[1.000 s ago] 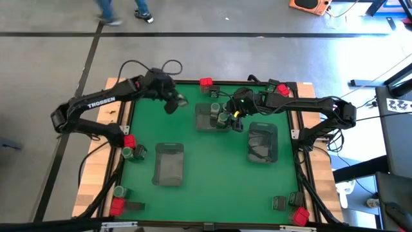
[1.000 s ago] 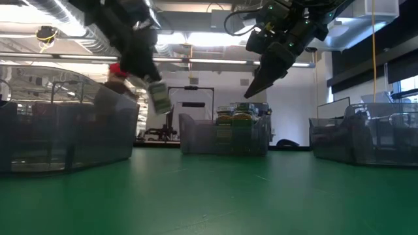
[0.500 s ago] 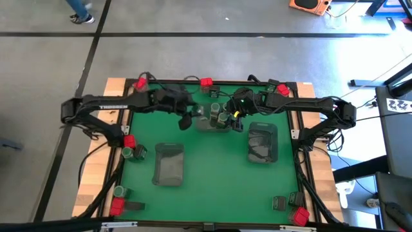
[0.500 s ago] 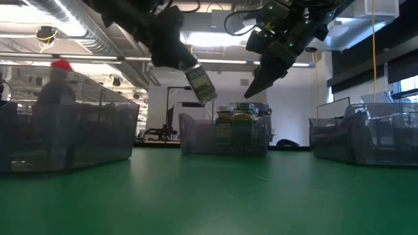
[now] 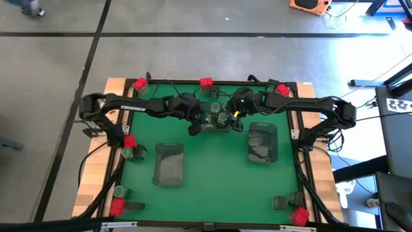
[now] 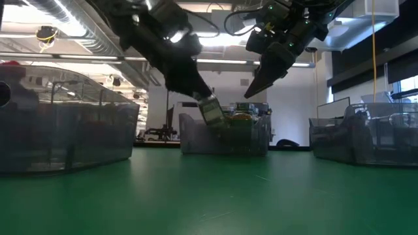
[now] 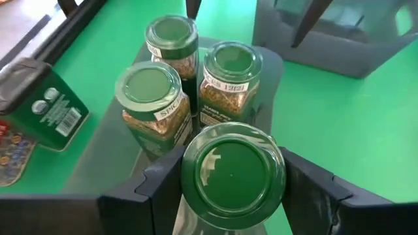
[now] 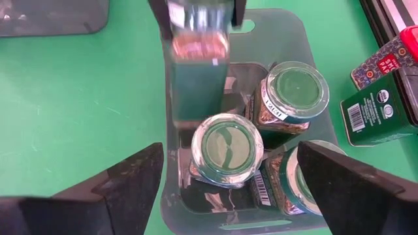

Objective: Sort spices by type
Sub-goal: Put the green seasoning bottle into the top black bin, then put the black seasoning can into the left black bin

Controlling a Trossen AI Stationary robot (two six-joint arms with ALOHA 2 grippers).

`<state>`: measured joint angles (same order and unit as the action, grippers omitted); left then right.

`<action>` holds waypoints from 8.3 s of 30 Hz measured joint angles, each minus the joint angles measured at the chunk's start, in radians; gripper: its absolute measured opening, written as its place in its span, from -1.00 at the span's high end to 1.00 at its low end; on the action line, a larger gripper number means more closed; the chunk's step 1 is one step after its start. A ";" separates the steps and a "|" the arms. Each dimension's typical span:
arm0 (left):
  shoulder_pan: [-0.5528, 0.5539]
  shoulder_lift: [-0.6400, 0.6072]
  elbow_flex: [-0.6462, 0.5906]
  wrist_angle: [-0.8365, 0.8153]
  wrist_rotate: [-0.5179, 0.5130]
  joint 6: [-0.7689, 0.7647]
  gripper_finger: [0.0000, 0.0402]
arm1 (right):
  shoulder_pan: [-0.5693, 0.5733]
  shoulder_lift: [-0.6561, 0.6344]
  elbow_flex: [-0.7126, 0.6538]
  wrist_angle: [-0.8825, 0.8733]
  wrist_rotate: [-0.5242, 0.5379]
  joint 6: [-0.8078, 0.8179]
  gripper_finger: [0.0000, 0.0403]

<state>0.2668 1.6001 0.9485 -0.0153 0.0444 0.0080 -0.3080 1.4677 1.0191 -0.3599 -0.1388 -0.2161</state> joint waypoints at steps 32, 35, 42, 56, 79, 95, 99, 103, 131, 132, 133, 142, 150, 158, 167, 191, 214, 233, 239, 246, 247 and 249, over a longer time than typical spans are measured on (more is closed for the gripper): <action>0.001 0.011 0.067 -0.096 0.001 -0.001 -0.36 | 0.000 0.000 0.000 0.001 0.000 0.001 -0.74; -0.002 -0.049 0.085 -0.213 0.000 -0.006 -0.36 | 0.000 0.000 0.000 0.000 0.000 0.001 -0.74; -0.041 -0.264 0.089 -0.476 -0.016 -0.086 -0.36 | 0.000 0.000 0.000 0.002 0.000 0.000 -0.74; -0.212 -0.466 0.089 -0.956 -0.065 -0.408 -0.36 | 0.000 0.000 0.000 0.016 0.000 0.000 -0.74; -0.460 -0.421 0.055 -1.377 -0.067 -1.314 -0.36 | 0.000 0.000 0.000 0.015 -0.001 0.002 -0.74; -0.517 -0.412 -0.107 -1.333 -0.048 -1.458 -0.36 | 0.000 0.000 0.000 0.019 -0.001 0.002 -0.74; -0.517 -0.412 -0.143 -1.285 -0.035 -1.457 -0.36 | 0.000 0.000 0.000 0.019 -0.001 0.002 -0.74; -0.517 -0.412 -0.174 -1.207 -0.004 -1.435 -0.36 | 0.000 0.000 0.000 0.019 -0.001 0.002 -0.74; -0.520 -0.412 -0.192 -1.167 -0.064 -1.228 0.26 | 0.000 0.001 0.000 0.022 -0.001 -0.001 -0.74; -0.520 -0.412 -0.192 -1.168 -0.064 -1.218 0.26 | 0.000 0.001 0.000 0.022 -0.001 -0.001 -0.74; -0.520 -0.412 -0.192 -1.168 -0.064 -1.209 0.26 | 0.000 0.001 0.000 0.022 -0.001 -0.001 -0.74; -0.520 -0.412 -0.192 -1.169 -0.064 -1.155 0.30 | 0.000 0.001 0.000 0.023 -0.001 -0.001 -0.74; -0.520 -0.412 -0.164 -1.181 -0.061 -1.099 0.34 | 0.000 0.001 0.000 0.023 -0.001 -0.002 -0.74; -0.520 -0.412 -0.048 -1.332 -0.071 -1.053 0.35 | 0.000 0.001 0.000 0.023 -0.001 -0.001 -0.74; -0.520 -0.412 0.171 -1.410 -0.181 -0.971 0.35 | 0.000 0.001 0.000 0.023 -0.001 0.000 -0.74; -0.529 -0.166 0.233 -1.155 -0.211 -0.504 0.29 | 0.000 0.001 0.000 0.022 -0.001 0.002 -0.74; -0.525 -0.021 0.142 -1.091 -0.210 -0.457 0.22 | 0.000 0.001 0.000 0.028 -0.001 0.002 -0.74; -0.495 -0.116 0.200 -1.099 -0.150 -0.436 -0.21 | 0.000 0.001 0.000 0.039 -0.001 0.002 -0.74; -0.518 -0.227 0.201 -1.100 -0.177 -0.457 -0.21 | 0.000 0.001 0.000 0.049 -0.001 0.002 -0.74; -0.581 -0.343 0.201 -1.095 -0.209 -0.543 -0.21 | 0.000 0.001 0.000 0.053 -0.001 0.002 -0.74; -0.595 -0.354 0.201 -1.094 -0.221 -0.555 -0.21 | 0.000 0.001 0.000 0.053 -0.001 0.002 -0.74; -0.627 -0.368 0.201 -1.093 -0.245 -0.575 -0.21 | 0.000 0.001 0.000 0.053 -0.001 0.002 -0.74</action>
<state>-0.3602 1.2324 1.1496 -1.1081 -0.2006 -0.5674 -0.3078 1.4689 1.0191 -0.3073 -0.1394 -0.2142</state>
